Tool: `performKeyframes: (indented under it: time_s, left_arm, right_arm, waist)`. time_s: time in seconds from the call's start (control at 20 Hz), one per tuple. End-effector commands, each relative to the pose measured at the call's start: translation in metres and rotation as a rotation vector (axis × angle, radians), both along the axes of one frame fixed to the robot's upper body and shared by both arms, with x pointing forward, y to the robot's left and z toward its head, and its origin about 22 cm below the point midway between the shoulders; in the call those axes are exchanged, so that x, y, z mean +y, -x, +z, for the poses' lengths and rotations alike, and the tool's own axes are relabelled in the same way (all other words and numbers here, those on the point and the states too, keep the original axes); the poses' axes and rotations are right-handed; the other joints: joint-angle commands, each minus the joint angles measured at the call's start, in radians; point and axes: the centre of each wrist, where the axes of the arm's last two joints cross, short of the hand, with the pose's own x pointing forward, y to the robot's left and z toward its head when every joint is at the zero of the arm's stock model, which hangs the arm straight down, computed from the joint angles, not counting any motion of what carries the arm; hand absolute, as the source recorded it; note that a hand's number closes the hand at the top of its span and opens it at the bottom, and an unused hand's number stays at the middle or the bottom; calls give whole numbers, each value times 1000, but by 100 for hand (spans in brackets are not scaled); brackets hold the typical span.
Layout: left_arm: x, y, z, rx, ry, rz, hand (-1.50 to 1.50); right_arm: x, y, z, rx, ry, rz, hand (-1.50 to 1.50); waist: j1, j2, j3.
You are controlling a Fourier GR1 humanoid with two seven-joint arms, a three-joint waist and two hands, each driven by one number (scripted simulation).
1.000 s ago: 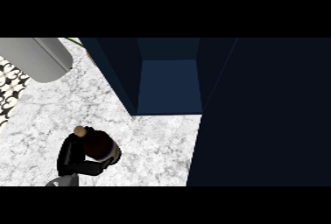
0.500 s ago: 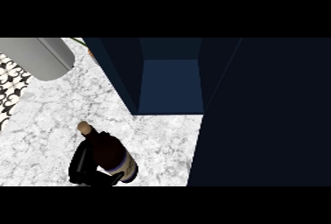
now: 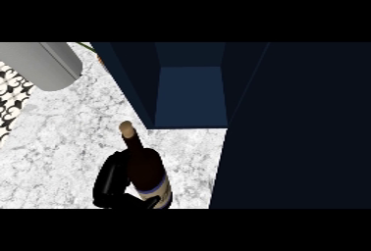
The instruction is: Pick up the wine, place it into the cabinet and close the cabinet
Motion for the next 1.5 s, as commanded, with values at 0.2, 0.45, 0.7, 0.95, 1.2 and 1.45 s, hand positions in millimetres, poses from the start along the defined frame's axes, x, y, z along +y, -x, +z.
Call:
performKeyframes:
  time_s: [0.2,0.45,0.7,0.95,1.2,1.45]
  left_arm:
    - [-21,-29,33,-48,-49,68,150]
    - [-39,-45,37,-73,-59,130,150]
    - [-36,-59,43,-70,-156,142,150]
    - [-48,-81,43,-60,-170,147,150]
    - [-50,-99,52,-40,-175,127,150]
    - [-60,-122,48,-35,-187,109,150]
  right_arm:
    - [-17,40,29,-51,-46,42,-150]
    - [-16,39,32,-46,-60,35,-150]
    - [-19,38,32,-46,-36,22,-150]
    - [-19,37,27,-54,-35,29,-150]
    - [-22,43,25,-37,-65,30,-150]
    - [-19,25,11,-42,-65,15,-150]
  waist:
    - [-8,2,0]
    - [-12,3,-1]
    - [-5,4,-1]
    - [-8,5,0]
    - [-20,5,1]
    - [-11,9,1]
